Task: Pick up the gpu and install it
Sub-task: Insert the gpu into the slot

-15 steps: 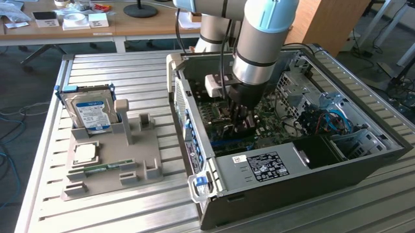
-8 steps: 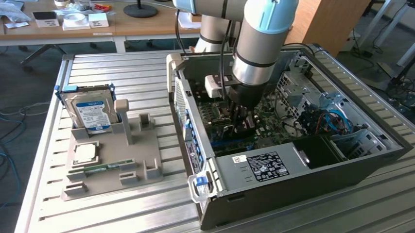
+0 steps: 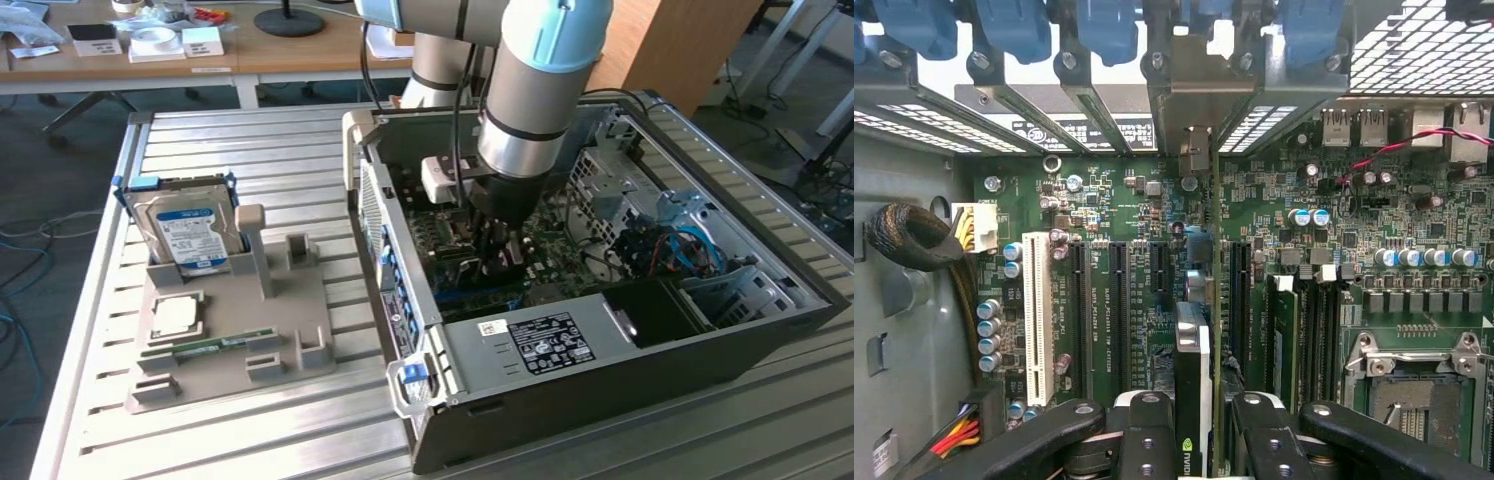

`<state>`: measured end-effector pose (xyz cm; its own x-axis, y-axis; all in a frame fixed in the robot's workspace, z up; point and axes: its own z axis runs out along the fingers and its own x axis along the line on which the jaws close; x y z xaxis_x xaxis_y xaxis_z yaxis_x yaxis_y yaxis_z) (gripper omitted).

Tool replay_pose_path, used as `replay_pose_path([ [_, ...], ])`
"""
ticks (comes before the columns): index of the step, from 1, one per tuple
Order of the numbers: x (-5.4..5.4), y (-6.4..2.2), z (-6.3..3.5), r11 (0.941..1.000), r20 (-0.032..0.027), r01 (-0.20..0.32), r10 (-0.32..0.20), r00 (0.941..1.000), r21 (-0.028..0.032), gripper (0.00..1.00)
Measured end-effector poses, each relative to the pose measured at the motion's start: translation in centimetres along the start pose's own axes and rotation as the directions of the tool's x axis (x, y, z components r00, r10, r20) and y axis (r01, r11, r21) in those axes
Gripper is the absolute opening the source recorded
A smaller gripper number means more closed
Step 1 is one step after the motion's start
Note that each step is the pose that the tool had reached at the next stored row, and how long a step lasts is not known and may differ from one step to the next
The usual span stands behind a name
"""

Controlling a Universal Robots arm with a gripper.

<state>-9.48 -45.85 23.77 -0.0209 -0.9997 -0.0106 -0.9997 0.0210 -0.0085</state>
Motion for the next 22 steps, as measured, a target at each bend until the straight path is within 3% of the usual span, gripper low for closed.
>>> replay_pose_path([
  [22, 0.01, 0.23, 0.16, 1.0, 0.0, 0.0, 0.0, 1.0, -0.0001, 0.27],
])
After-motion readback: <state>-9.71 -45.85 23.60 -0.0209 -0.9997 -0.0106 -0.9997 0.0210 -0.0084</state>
